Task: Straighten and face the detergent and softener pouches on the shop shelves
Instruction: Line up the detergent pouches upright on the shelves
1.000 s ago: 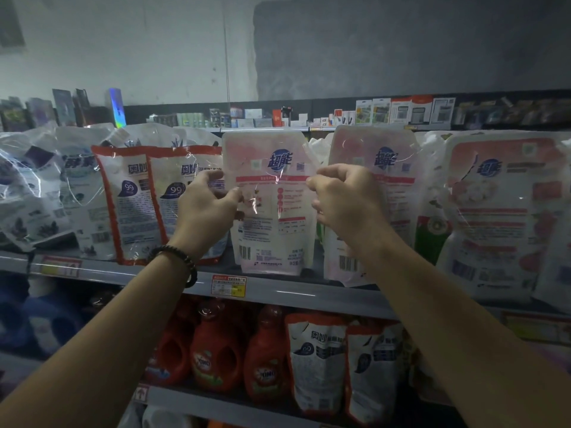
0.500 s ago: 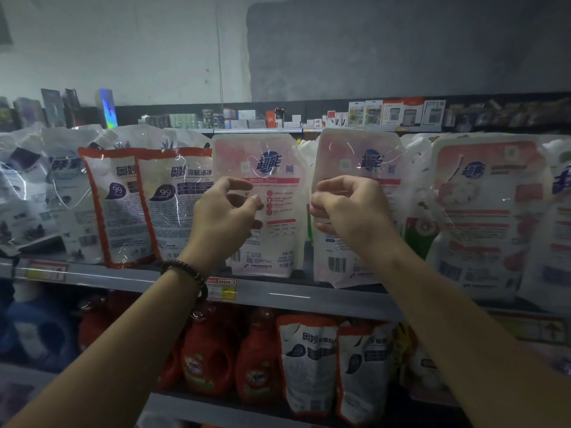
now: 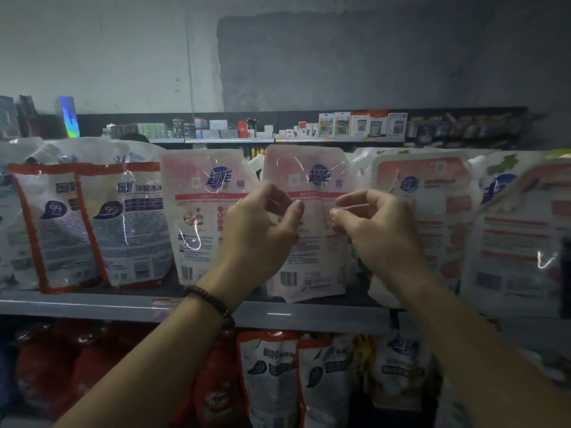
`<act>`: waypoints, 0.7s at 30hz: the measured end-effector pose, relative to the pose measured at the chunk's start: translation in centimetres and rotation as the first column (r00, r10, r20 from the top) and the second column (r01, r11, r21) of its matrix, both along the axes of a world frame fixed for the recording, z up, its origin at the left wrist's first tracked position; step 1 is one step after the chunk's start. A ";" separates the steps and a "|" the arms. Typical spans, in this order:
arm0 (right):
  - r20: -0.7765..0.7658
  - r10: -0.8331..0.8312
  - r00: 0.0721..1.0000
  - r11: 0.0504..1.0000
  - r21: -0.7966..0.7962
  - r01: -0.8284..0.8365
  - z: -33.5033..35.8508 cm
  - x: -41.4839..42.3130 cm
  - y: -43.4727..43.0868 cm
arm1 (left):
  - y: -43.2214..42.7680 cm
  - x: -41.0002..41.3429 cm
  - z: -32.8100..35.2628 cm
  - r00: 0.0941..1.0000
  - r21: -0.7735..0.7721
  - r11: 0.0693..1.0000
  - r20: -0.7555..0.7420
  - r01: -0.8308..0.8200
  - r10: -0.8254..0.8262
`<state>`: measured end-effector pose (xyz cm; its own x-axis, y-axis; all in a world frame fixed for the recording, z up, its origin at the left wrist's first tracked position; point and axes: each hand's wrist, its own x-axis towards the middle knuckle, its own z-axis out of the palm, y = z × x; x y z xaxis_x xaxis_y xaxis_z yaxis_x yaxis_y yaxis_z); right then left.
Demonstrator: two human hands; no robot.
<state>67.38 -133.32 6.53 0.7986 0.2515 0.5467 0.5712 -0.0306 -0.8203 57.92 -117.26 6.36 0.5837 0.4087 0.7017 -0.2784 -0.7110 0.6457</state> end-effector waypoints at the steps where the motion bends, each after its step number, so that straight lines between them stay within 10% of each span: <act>1: 0.009 -0.018 1.000 1.000 0.003 0.018 0.1 0.2 -0.8 | -0.7 0.5 0.0 1.000 0.001 1.000 -0.004 0.014 -0.014; 21: 0.007 -0.230 0.973 0.972 0.052 0.230 -0.9 4.3 -12.1 | -8.1 9.2 -1.6 0.922 -0.324 0.891 -0.115 0.317 -0.370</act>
<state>71.72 -145.43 5.58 0.8247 0.0339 0.5645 0.5641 -0.1211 -0.8168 67.17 -125.31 4.75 0.8238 0.3324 0.4592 -0.3384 -0.3614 0.8688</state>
